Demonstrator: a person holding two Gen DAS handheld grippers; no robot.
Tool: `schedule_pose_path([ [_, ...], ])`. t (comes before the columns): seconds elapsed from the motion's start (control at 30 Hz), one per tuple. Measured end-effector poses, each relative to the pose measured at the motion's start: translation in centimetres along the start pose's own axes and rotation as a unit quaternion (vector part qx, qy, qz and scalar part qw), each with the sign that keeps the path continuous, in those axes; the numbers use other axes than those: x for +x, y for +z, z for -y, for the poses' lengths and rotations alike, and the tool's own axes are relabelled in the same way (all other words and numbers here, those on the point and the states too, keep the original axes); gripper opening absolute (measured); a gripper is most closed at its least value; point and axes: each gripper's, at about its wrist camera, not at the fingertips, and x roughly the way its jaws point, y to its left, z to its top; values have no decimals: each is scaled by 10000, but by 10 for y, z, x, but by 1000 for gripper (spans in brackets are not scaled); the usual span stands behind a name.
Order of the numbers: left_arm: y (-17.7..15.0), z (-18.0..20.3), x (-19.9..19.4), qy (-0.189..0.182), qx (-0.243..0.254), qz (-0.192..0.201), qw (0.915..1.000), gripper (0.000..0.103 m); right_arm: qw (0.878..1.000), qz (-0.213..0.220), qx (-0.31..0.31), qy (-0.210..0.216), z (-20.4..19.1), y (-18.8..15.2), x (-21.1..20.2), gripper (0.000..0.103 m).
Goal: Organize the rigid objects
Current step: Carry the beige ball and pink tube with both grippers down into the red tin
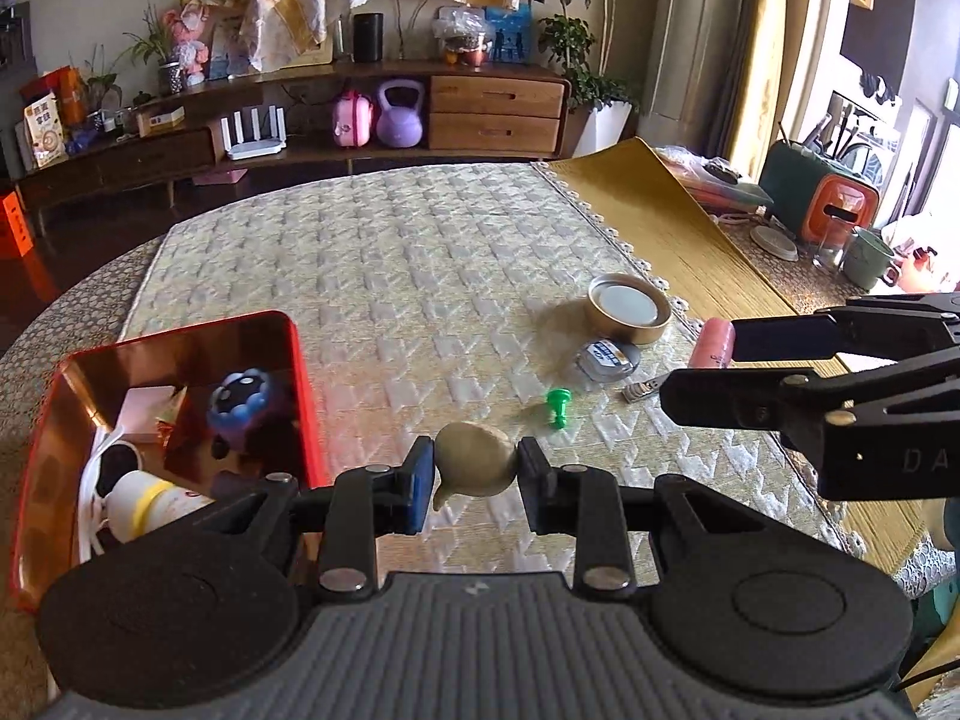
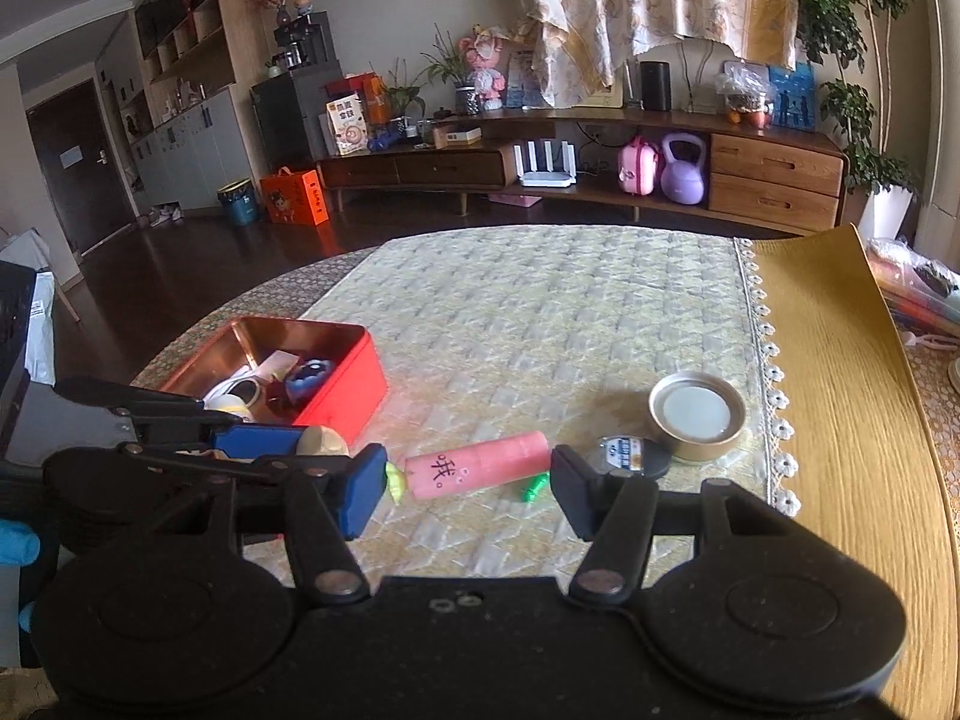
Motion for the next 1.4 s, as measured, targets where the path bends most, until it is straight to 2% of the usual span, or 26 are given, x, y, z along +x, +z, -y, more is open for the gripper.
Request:
schedule_pose_path([
  [0.33, 2, -57, -35, 344, -248, 129, 9990, 29, 9984, -48, -521, 200, -59, 10, 3, 59],
  [0.67, 2, -114, -45, 682, -322, 31, 9971, 29, 9938, -207, -1027, 380, -113, 15, 26, 59],
  [1.0, 12, -174, -23, 948, -549, -220, 9937, 29, 9899, -347, -1290, 469, -148, 22, 63, 59],
  [1.4, 37, -196, 24, 966, -514, -401, 9932, 29, 9880, -536, -1425, 245, -163, 38, 131, 59],
])
